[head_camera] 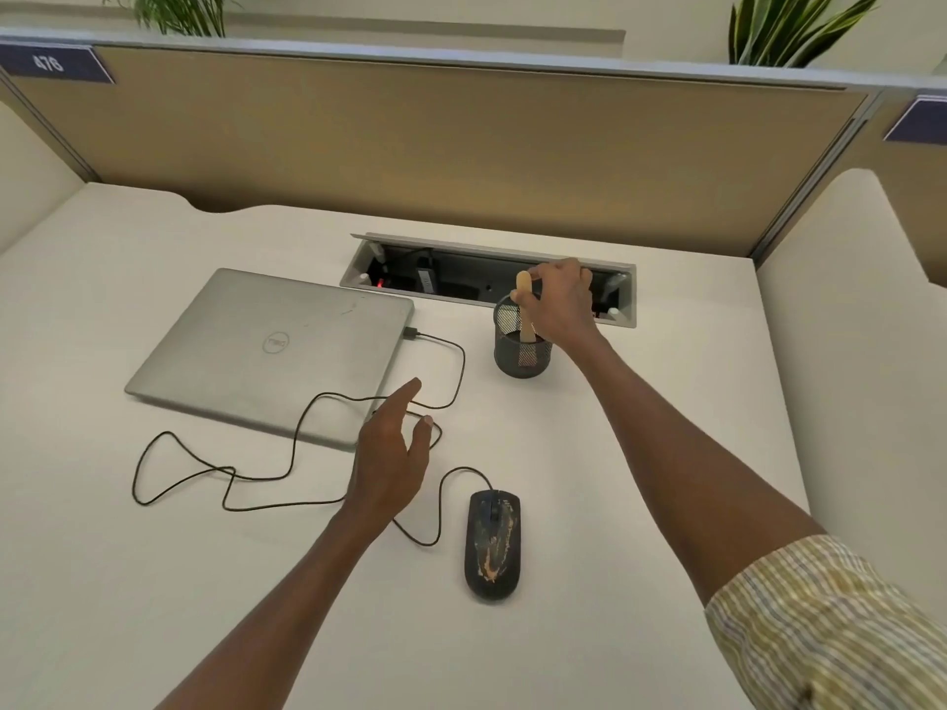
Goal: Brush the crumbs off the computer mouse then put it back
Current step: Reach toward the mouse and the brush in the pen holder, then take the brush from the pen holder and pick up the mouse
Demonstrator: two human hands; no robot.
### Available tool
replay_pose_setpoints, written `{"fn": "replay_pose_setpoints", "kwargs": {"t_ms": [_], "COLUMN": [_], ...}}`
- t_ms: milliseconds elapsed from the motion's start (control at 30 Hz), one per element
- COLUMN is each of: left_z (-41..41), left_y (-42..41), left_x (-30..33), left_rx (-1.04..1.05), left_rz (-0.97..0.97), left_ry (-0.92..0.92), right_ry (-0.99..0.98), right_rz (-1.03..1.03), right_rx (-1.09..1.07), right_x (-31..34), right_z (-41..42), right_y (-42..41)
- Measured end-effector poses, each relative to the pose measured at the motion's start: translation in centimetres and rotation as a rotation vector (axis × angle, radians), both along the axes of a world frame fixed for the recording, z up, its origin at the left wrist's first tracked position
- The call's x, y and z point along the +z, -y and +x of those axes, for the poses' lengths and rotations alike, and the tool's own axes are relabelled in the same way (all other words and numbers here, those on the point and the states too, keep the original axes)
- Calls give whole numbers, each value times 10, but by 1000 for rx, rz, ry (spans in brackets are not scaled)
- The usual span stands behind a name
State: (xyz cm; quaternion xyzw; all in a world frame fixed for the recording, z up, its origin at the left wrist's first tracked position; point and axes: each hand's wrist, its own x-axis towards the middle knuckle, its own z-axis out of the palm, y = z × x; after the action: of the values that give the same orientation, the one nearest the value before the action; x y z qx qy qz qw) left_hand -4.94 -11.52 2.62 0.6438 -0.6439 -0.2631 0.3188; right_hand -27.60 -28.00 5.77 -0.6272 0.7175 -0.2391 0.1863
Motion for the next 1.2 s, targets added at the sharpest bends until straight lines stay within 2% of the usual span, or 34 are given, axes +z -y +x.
{"fn": "replay_pose_setpoints", "kwargs": {"t_ms": [233,333,567,700,833,967,1200], "left_z": [2,0,-3,0,3,4,-2], "left_y": [-3,-9,-35,-67,-107,-139,-157], "left_x": [6,10,18,18,7,-13,-41], "left_rx": [25,19,4,-25,-157,-287,-311], "left_rz": [-17,-28,-90,-86,-54,58,283], "left_ry": [-23,-36,-138,-243,-291,-219,-160], "right_ry": [49,134,242,340,437,514,493], "right_rz": [-45,-87,-436,-535,-573,-506,-438], "right_rx": [1,20,-40,-91,-163,-234,-258], "right_x": [3,17,83,102,96,76,57], "right_z": [-5,-9,-23,-25,-25,-22,-22], "right_y": [-3,-19,-80,-124,-165,-200,-236]}}
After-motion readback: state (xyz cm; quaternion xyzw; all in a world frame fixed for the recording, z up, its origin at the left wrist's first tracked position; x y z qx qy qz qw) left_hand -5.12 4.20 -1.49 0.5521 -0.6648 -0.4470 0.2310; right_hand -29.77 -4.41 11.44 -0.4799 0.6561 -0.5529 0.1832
